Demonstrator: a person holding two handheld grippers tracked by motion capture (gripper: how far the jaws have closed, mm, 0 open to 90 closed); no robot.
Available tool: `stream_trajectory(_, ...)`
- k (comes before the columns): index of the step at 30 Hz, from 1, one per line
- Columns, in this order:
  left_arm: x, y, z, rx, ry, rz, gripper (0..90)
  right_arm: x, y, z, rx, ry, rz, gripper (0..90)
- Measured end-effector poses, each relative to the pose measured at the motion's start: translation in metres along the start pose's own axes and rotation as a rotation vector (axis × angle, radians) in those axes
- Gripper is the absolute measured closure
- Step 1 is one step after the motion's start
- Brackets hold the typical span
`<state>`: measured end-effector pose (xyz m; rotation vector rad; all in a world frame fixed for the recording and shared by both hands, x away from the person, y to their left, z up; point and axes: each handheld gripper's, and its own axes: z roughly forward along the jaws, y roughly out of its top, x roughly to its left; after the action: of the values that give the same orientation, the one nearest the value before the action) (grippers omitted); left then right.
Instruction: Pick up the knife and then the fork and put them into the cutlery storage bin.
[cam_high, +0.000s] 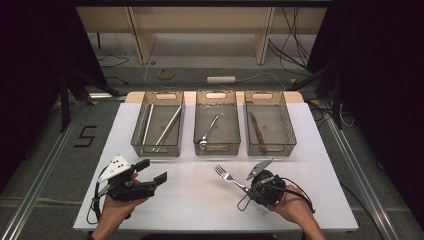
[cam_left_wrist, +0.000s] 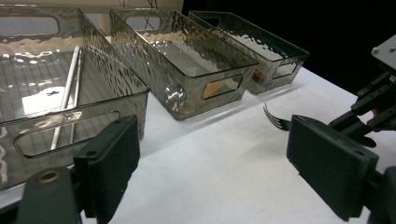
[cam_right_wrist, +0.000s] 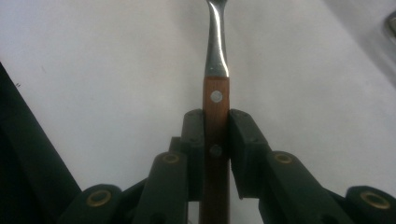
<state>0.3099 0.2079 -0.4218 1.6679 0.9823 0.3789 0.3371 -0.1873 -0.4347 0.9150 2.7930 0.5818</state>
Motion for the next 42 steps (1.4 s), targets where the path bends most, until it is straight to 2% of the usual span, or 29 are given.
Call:
stream_trajectory(3, 0.000, 0.000, 0.000, 0.000, 0.001, -0.002, 17.1, -0.006, -0.001, -0.003, -0.011, -0.001, 0.011, 77.6)
stream_trajectory(6, 0.000, 0.000, 0.001, 0.002, 0.002, -0.002, 17.1, -0.014, -0.003, -0.007, -0.048, 0.036, 0.037, 77.5)
stream_trajectory(19, 0.001, 0.000, 0.001, 0.000, 0.009, -0.010, 17.0, -0.055, 0.011, -0.023, -0.131, 0.018, 0.107, 77.5)
stream_trajectory(28, 0.001, 0.000, 0.001, -0.001, 0.008, -0.009, 17.0, -0.082, 0.024, -0.038, -0.194, -0.011, 0.157, 77.5)
stream_trajectory(37, 0.001, -0.001, 0.001, 0.002, 0.009, -0.009, 17.0, -0.098, 0.042, -0.048, -0.210, -0.036, 0.164, 77.5)
stream_trajectory(42, 0.000, 0.000, 0.001, -0.004, 0.010, -0.007, 17.0, -0.107, 0.052, -0.048, -0.199, -0.042, 0.177, 77.5)
